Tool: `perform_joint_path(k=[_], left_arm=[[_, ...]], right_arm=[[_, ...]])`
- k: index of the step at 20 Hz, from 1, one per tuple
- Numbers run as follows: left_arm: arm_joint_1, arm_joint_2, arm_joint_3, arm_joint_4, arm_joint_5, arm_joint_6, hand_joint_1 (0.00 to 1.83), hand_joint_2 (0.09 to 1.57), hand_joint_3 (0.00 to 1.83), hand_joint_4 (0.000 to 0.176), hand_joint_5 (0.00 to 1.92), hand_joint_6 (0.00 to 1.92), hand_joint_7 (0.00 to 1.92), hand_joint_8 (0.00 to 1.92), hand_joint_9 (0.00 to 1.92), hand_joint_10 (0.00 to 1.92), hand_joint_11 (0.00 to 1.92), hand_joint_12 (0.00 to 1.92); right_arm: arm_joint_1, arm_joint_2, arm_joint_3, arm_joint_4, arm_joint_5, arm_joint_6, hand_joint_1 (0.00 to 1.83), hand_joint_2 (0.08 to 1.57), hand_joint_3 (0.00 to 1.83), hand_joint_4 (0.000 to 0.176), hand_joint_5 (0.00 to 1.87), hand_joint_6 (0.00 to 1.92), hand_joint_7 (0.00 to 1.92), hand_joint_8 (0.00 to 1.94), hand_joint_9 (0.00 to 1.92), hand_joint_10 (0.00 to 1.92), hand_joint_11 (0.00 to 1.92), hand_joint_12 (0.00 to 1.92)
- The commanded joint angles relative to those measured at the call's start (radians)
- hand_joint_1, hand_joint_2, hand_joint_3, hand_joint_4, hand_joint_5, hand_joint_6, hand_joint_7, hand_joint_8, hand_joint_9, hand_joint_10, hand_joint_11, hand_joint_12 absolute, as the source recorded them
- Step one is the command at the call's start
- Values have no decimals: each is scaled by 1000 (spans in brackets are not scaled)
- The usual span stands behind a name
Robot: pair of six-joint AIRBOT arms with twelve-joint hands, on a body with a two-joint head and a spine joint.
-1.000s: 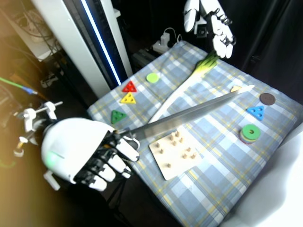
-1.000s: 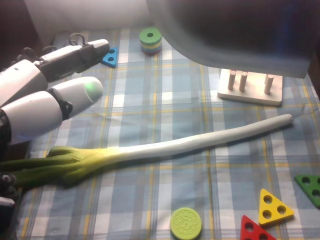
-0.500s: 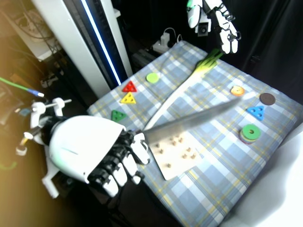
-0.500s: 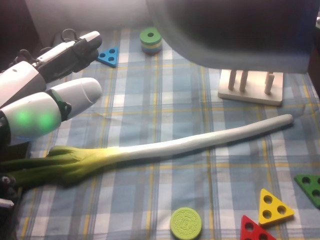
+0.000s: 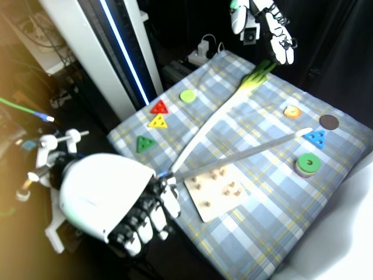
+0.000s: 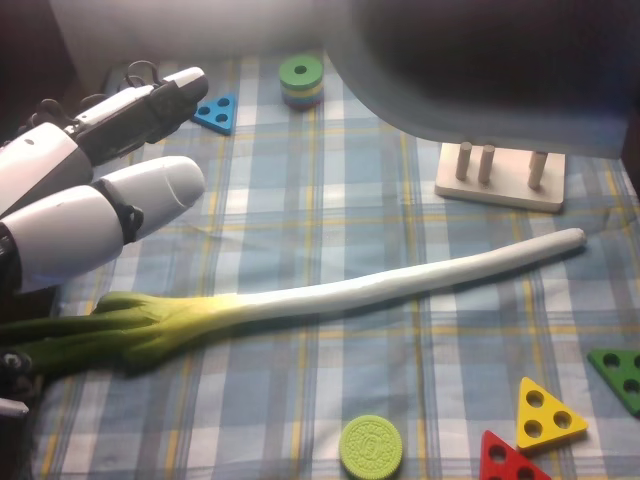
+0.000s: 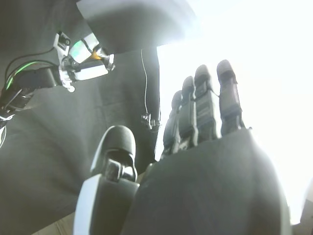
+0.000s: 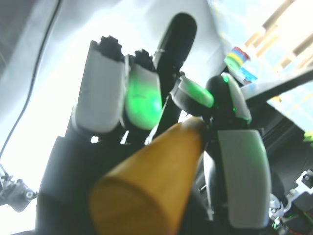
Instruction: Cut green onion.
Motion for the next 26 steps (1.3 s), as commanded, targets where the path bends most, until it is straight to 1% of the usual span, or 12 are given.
perform_joint_path(k=[1,5,6,7,9,12,14,16,17,19,22,26], left_arm=[[-5,2,-2,17,-120,-5,0,1450,0,0,162,14,221,10,228,11,40,293],[-5,2,-2,21,-120,-5,0,1451,0,0,216,9,238,3,253,6,65,315],[-5,2,-2,22,-120,-5,68,1441,0,0,227,6,250,5,266,6,61,324],[-5,2,-2,22,-119,-5,13,1443,0,0,213,4,245,1,266,4,57,335],[-5,2,-2,22,-119,-5,0,1421,5,0,213,1,247,0,253,3,18,384],[-4,1,-2,22,-119,-5,22,1429,0,0,233,0,282,0,284,0,0,465],[-4,0,-2,22,-119,-5,0,1440,1,0,218,1,261,2,270,1,0,451],[-4,-1,-2,22,-119,-5,29,1442,0,0,213,0,255,2,263,2,0,431],[-4,-2,-2,22,-119,-5,19,1443,0,0,204,0,234,4,241,4,0,373],[-4,-3,-2,22,-118,-5,1,1437,0,0,205,0,240,3,247,4,0,383],[-4,-5,-1,22,-117,-5,0,1438,0,0,197,0,225,0,241,0,0,351],[-2,-6,-2,22,-116,-5,0,1433,1,0,206,3,224,4,235,3,0,368]], right_arm=[[27,2,9,-6,97,-2,609,1399,2,0,1208,1921,1456,1941,1570,1921,1589,1921],[108,-11,14,-92,40,-2,549,1385,0,0,1201,1921,1415,1941,1511,1921,1516,1921],[114,-13,13,-101,37,-2,592,1395,1,0,1242,1921,1440,1941,1530,1921,1525,1921],[116,-13,11,-108,37,-2,631,1398,0,0,1244,1921,1430,1941,1527,1921,1532,1921],[119,-12,6,-130,28,-2,640,1401,0,0,1261,1921,1431,1941,1531,1921,1535,1921],[124,-7,1,-154,15,-2,576,1403,0,0,1278,1921,1472,1941,1565,1921,1568,1921],[136,-4,1,-168,0,-2,604,1400,0,0,1275,1921,1471,1941,1566,1921,1571,1921],[159,0,1,-188,-17,-2,621,1394,0,0,1267,1921,1431,1941,1521,1921,1524,1921],[176,1,1,-202,-28,-2,641,1394,0,0,1248,1921,1419,1941,1515,1921,1528,1921],[196,3,1,-216,-37,-2,677,1369,0,0,1230,1921,1416,1941,1505,1921,1529,1921],[198,10,-1,-218,-44,-2,651,1363,0,0,1270,1921,1441,1941,1533,1921,1555,1921],[198,34,-17,-219,-47,-2,666,1368,1,0,1249,1921,1450,1941,1542,1921,1564,1921]])
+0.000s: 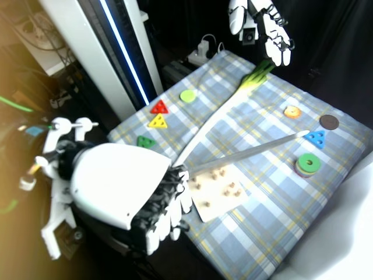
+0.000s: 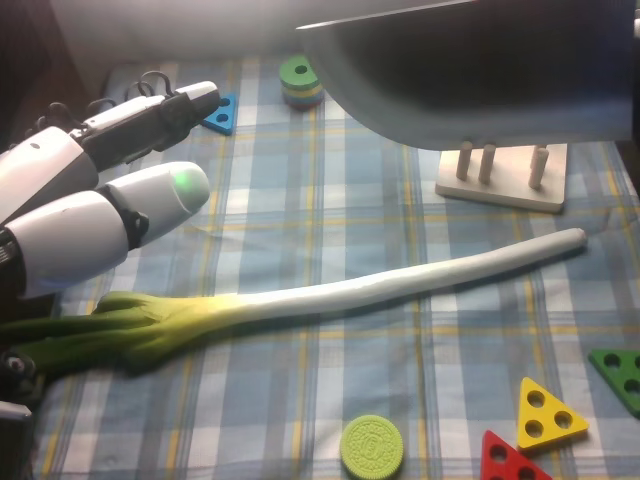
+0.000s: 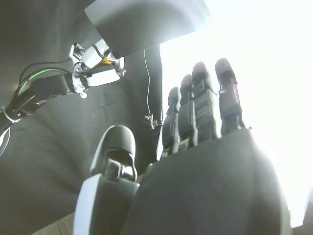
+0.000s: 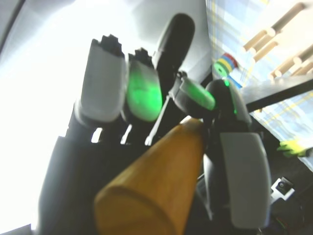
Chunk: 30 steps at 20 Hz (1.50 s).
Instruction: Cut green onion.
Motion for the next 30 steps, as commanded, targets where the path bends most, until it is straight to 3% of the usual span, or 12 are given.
perform_joint_path(k=[1,6,8,10,13,15,20,25,30], left_arm=[[-5,-4,0,13,-118,-5,0,1430,0,0,206,2,232,6,244,6,0,372],[-4,-5,0,13,-118,-7,0,1428,0,0,207,2,227,1,236,2,0,394],[-4,-6,0,13,-118,-7,0,1430,0,0,195,0,201,1,206,2,0,306],[-3,-6,0,13,-119,-7,0,1437,0,0,242,1,242,5,244,0,3,429],[1,-6,-2,13,-119,-10,0,1439,0,0,210,0,223,4,228,5,0,363],[4,-6,-2,13,-120,-13,0,1441,0,0,237,4,264,7,284,9,11,435],[5,-8,-2,13,-121,-13,0,1445,1,0,223,8,251,6,254,4,0,413],[9,-8,-4,13,-123,-13,39,1441,0,0,230,6,259,7,255,4,0,398],[9,-10,-2,13,-121,-13,37,1436,0,0,226,2,250,1,249,1,0,447]], right_arm=[[17,18,-2,15,118,-2,687,1382,4,0,1246,1921,1457,1941,1560,1921,1581,1921],[17,26,-18,-5,114,-2,650,1380,1,0,1283,1921,1481,1941,1595,1921,1619,1921],[17,27,-23,-14,103,-2,608,1390,3,0,1287,1921,1484,1941,1599,1921,1627,1921],[17,29,-28,-23,85,-2,588,1402,7,0,1288,1921,1477,1941,1591,1921,1613,1921],[16,32,-32,-34,62,-2,698,1406,0,0,1313,1921,1480,1941,1577,1921,1596,1921],[16,32,-34,-50,42,-2,719,1406,0,0,1311,1921,1481,1941,1585,1921,1612,1921],[10,35,-42,-62,23,-2,565,1374,0,0,1310,1921,1471,1941,1556,1921,1559,1921],[1,34,-55,-62,23,-2,674,1398,0,0,1244,1921,1465,1941,1559,1921,1545,1921],[17,21,-32,-63,5,-2,619,1402,1,0,1280,1921,1501,1941,1589,1921,1576,1921]])
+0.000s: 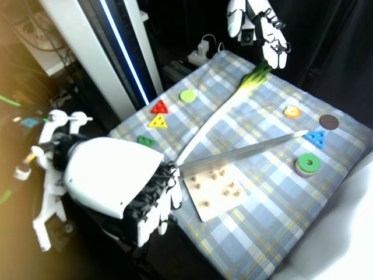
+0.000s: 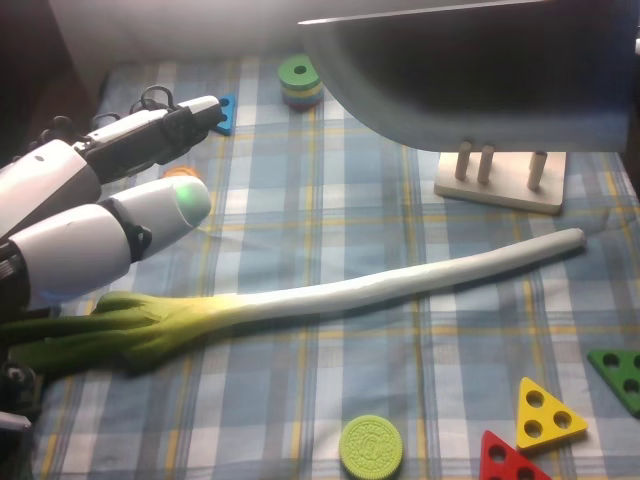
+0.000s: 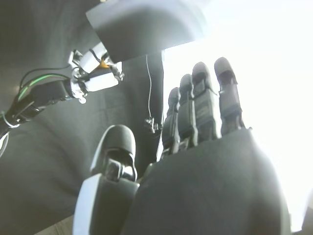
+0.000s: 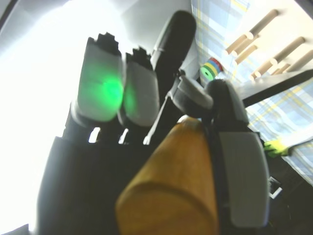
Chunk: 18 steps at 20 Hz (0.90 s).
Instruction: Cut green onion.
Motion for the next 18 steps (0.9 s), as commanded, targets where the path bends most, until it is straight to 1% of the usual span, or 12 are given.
perform_joint_path(k=[1,3,4,5,7,8,9,13,14,15,17,18], left_arm=[[-8,-5,0,13,-120,-9,35,1433,0,0,228,2,248,0,249,0,0,436],[-8,-5,0,14,-119,-9,73,1431,0,0,229,0,255,2,251,2,0,439],[-8,-5,0,15,-117,-9,34,1432,0,0,208,1,241,2,247,0,0,427],[-8,-5,0,15,-117,-9,92,1426,0,0,224,6,261,7,263,5,11,441],[-8,-6,0,15,-117,-9,17,1435,3,0,239,7,274,7,269,8,9,441],[-8,-6,0,15,-118,-9,3,1437,3,0,245,7,281,8,275,8,10,444],[-8,-6,1,16,-119,-9,1,1439,4,0,245,6,274,4,267,4,9,445],[-8,-8,2,18,-114,-9,27,1448,3,0,238,0,242,0,223,0,0,399],[-8,-8,3,18,-113,-9,49,1447,1,0,237,0,241,0,219,0,0,398],[-8,-9,3,19,-114,-9,48,1444,0,0,225,0,227,1,207,0,0,343],[-8,-10,3,19,-114,-9,44,1446,1,0,222,0,225,1,205,0,0,337],[-8,-10,4,19,-114,-9,74,1443,0,0,226,1,228,2,207,1,0,344]], right_arm=[[15,0,10,-2,56,-4,672,1408,1,0,1259,1921,1500,1941,1602,1921,1606,1921],[19,-6,23,-2,38,-4,608,1405,0,0,1287,1921,1488,1941,1588,1921,1590,1921],[25,-12,35,-4,20,-4,612,1407,1,0,1288,1921,1488,1941,1587,1921,1590,1921],[29,-14,41,-5,8,-7,595,1397,0,0,1308,1921,1494,1941,1584,1921,1577,1921],[52,-21,45,-5,-35,-64,542,1406,3,0,1320,1921,1515,1941,1604,1921,1581,1921],[69,-25,44,-5,-56,-96,536,1408,4,0,1323,1921,1519,1941,1606,1921,1580,1921],[79,-28,44,-5,-69,-113,613,1411,1,0,1292,1921,1512,1941,1602,1921,1591,1921],[83,-26,45,-5,-76,-123,559,1416,2,0,1271,1921,1470,1941,1553,1921,1551,1921],[88,-24,46,-5,-81,-128,589,1412,0,0,1275,1921,1472,1941,1561,1921,1562,1921],[91,-22,46,-5,-85,-133,557,1409,0,0,1279,1921,1469,1941,1554,1921,1553,1921],[101,-20,46,-5,-99,-151,524,1408,1,0,1297,1921,1482,1941,1559,1921,1550,1921],[106,-20,45,-6,-108,-160,556,1402,0,0,1299,1921,1488,1941,1573,1921,1568,1921]])
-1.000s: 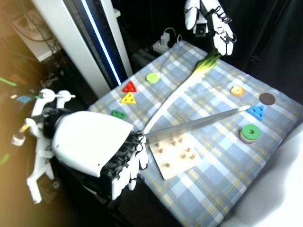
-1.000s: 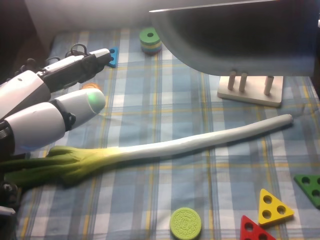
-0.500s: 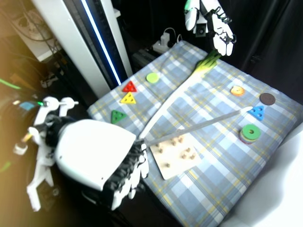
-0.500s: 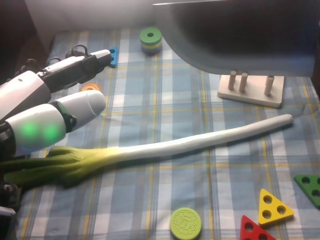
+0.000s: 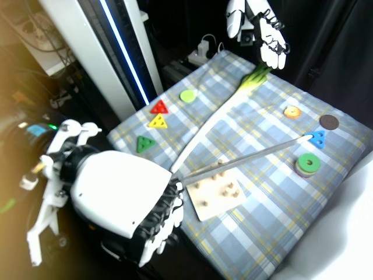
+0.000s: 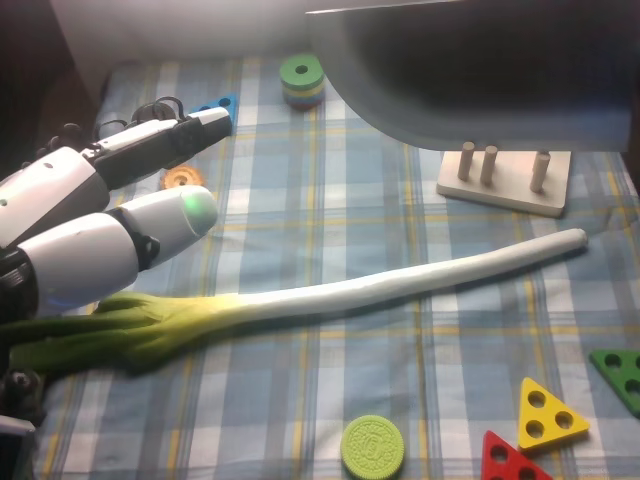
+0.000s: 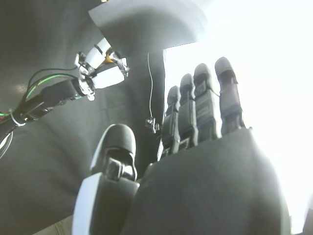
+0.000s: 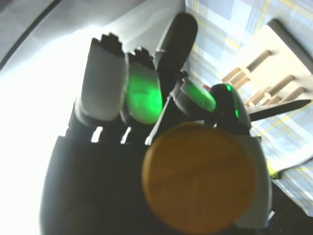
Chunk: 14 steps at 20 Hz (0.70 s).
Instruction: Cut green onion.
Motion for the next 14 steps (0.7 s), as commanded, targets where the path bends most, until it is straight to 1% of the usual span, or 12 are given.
perform_joint_path(k=[1,3,4,6,7,8,9,10,12,13,14], left_arm=[[-8,-3,3,11,-119,-9,99,1441,0,0,222,0,228,1,220,4,0,358],[-8,-3,2,11,-118,-9,119,1439,0,0,241,3,254,5,243,6,0,396],[-8,-3,3,12,-118,-9,85,1445,2,0,227,1,231,1,211,2,0,401],[-8,-5,3,12,-118,-9,69,1448,1,0,228,1,230,1,208,1,0,425],[-8,-5,3,12,-118,-9,107,1442,0,0,240,4,241,3,218,4,0,446],[-8,-6,3,13,-118,-9,104,1443,0,0,242,3,238,1,216,2,0,437],[-8,-6,3,13,-119,-9,54,1448,2,0,241,1,245,2,219,2,0,436],[-8,-6,2,13,-122,-9,43,1449,3,0,241,1,246,3,220,2,0,436],[-8,-8,3,14,-124,-9,7,1451,3,0,229,1,233,1,208,1,0,423],[-8,-9,3,14,-125,-9,30,1452,1,0,233,2,240,3,215,3,0,423],[-8,-9,2,14,-126,-9,41,1451,0,0,252,6,260,7,235,7,0,441]], right_arm=[[17,12,4,-5,74,-26,508,1406,1,0,1288,1921,1474,1941,1554,1921,1542,1921],[27,13,-4,-7,63,-57,567,1418,2,0,1252,1921,1466,1941,1559,1921,1556,1921],[30,15,-7,-9,61,-61,584,1418,1,0,1248,1921,1474,1941,1559,1921,1553,1921],[30,17,-10,-11,61,-61,562,1415,0,0,1275,1921,1500,1941,1579,1921,1559,1921],[30,17,-12,-12,61,-61,597,1421,1,0,1254,1921,1491,1941,1581,1921,1576,1921],[30,19,-14,-12,61,-61,630,1415,0,0,1241,1921,1479,1941,1570,1921,1569,1921],[30,21,-16,-11,61,-61,684,1404,0,0,1245,1921,1480,1941,1577,1921,1574,1921],[30,23,-20,-11,61,-61,696,1401,0,0,1246,1921,1480,1941,1578,1921,1575,1921],[30,46,-43,-11,78,-61,651,1402,0,0,1266,1921,1481,1941,1571,1921,1575,1921],[29,56,-55,-10,87,-61,593,1395,0,0,1263,1921,1468,1941,1552,1921,1553,1921],[25,67,-70,-10,100,-60,643,1404,0,0,1256,1921,1469,1941,1557,1921,1558,1921]])
